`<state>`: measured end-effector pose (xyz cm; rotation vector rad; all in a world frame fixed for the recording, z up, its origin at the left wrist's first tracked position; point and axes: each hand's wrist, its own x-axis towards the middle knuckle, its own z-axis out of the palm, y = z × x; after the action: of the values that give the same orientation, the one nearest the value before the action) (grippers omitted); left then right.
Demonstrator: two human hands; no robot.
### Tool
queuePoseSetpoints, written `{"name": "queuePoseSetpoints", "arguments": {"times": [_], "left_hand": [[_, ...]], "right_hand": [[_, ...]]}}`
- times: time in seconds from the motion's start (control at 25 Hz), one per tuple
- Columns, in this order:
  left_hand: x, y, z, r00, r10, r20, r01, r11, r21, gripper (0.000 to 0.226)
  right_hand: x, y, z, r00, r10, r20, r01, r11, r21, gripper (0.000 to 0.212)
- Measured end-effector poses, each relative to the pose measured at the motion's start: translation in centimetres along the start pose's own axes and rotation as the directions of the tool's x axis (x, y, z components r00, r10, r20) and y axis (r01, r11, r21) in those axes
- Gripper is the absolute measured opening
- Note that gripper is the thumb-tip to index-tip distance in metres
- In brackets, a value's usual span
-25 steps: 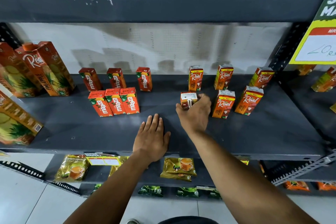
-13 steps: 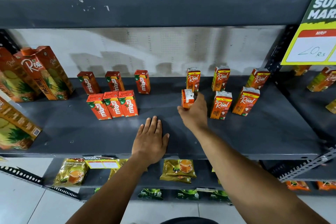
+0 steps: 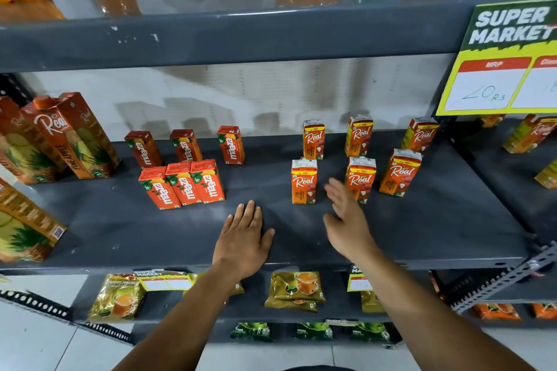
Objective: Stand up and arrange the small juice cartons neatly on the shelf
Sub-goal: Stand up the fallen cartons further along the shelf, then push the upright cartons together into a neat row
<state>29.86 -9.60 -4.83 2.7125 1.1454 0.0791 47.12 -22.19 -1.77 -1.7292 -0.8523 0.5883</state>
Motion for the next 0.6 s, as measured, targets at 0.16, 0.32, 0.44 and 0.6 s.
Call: {"name": "queuePoseSetpoints", "arguments": {"times": [0.16, 0.32, 0.44, 0.6], "left_hand": [[1.0, 3.1, -2.3, 0.966, -0.229, 0.122, 0.240, 0.608, -0.757, 0.067], [4.6, 9.0, -3.3, 0.947, -0.303, 0.105, 0.142, 0.102, -0.985, 0.050], [6.2, 11.3, -3.4, 0.930, -0.359, 0.084, 0.083, -0.019, -0.996, 0.040], [6.9, 11.2, -2.4, 0.918, -0.392, 0.055, 0.049, -0.026, -0.998, 0.041]], "right_hand": [[-1.9, 2.6, -7.8, 0.864, 0.010, -0.503, 0.117, 0.968, 0.220, 0.040], [4.2, 1.3, -12.9, 0.805, 0.273, -0.527, 0.010, 0.881, 0.473, 0.036], [7.2, 1.3, -12.5, 0.863, 0.347, -0.368, -0.094, 0.825, 0.557, 0.042], [8.5, 2.1, -11.6, 0.840, 0.425, -0.338, -0.190, 0.812, 0.552, 0.049]]}}
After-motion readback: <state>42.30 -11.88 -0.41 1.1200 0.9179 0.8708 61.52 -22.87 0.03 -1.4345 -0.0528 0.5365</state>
